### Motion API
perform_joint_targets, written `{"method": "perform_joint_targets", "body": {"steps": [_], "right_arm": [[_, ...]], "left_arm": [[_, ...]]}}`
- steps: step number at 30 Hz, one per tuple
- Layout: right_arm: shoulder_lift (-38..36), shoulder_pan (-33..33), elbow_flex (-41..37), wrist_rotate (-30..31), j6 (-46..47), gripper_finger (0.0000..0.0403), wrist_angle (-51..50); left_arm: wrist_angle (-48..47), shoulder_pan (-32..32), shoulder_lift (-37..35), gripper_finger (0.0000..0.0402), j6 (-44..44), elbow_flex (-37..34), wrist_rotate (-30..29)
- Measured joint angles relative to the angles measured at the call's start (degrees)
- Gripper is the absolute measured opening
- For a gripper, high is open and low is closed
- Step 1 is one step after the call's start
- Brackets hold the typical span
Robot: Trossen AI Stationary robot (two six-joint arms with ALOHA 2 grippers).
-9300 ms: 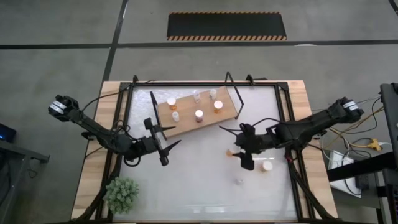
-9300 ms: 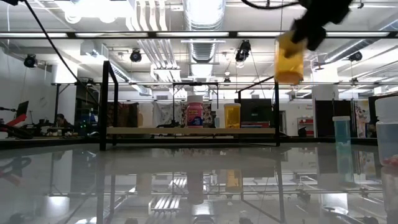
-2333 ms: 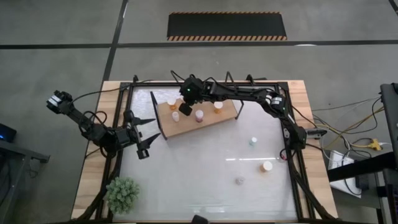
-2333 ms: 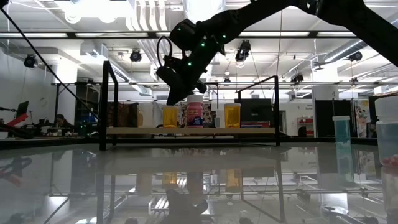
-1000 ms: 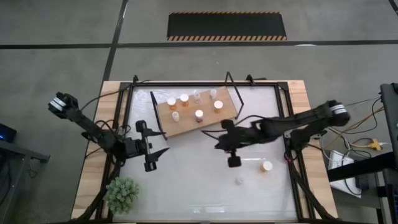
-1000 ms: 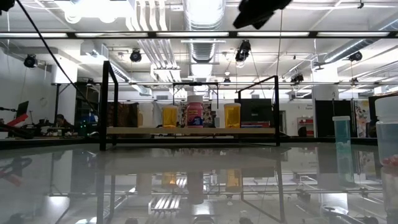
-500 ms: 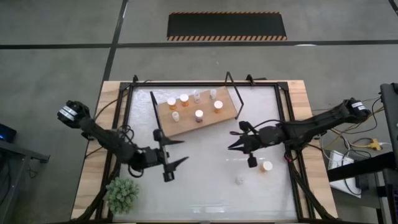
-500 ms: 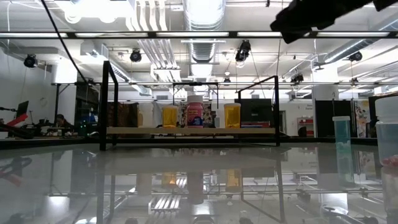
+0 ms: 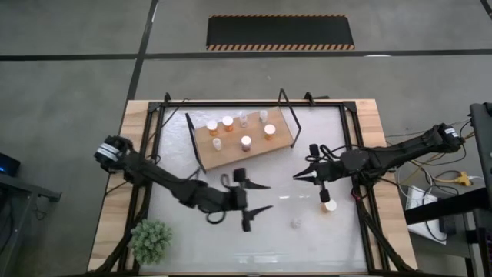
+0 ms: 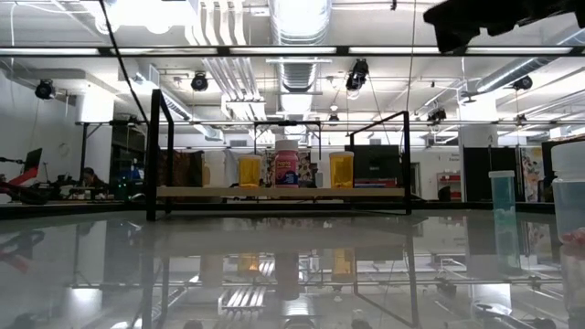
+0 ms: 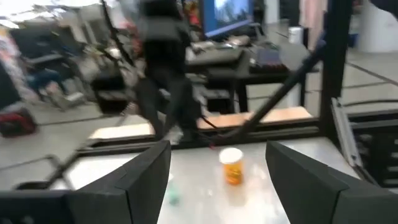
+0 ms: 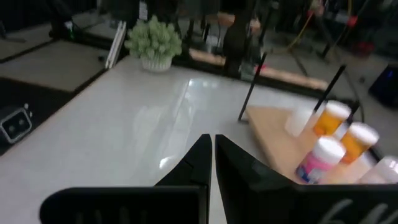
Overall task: Pick and place medicine bottles onto shelf by color
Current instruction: Put the green pill bottle on the shelf
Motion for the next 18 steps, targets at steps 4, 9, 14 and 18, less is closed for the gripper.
{"method": "perform_joint_targets", "body": {"steps": [4,9,14,18], "right_arm": [[-2.09,0.0,-1.66,-0.01,-2.04,0.0012,3.29],[-2.65,0.0,-2.5,-0.04,-3.61,0.0012,3.94],[-2.45,0.0,-3.2,-0.09,-4.86,0.0012,5.27],[-2.52,0.0,-3.59,-0.11,-5.1,0.0012,5.38]], "left_arm": [[-0.2,2.15,6.01,0.0247,-3.13,3.96,4.81],[-0.23,4.11,13.43,0.0247,-6.01,8.78,10.03],[-0.25,5.09,20.6,0.0247,-6.18,13.5,14.43],[-0.15,5.07,26.42,0.0247,-7.14,17.45,16.83]]}}
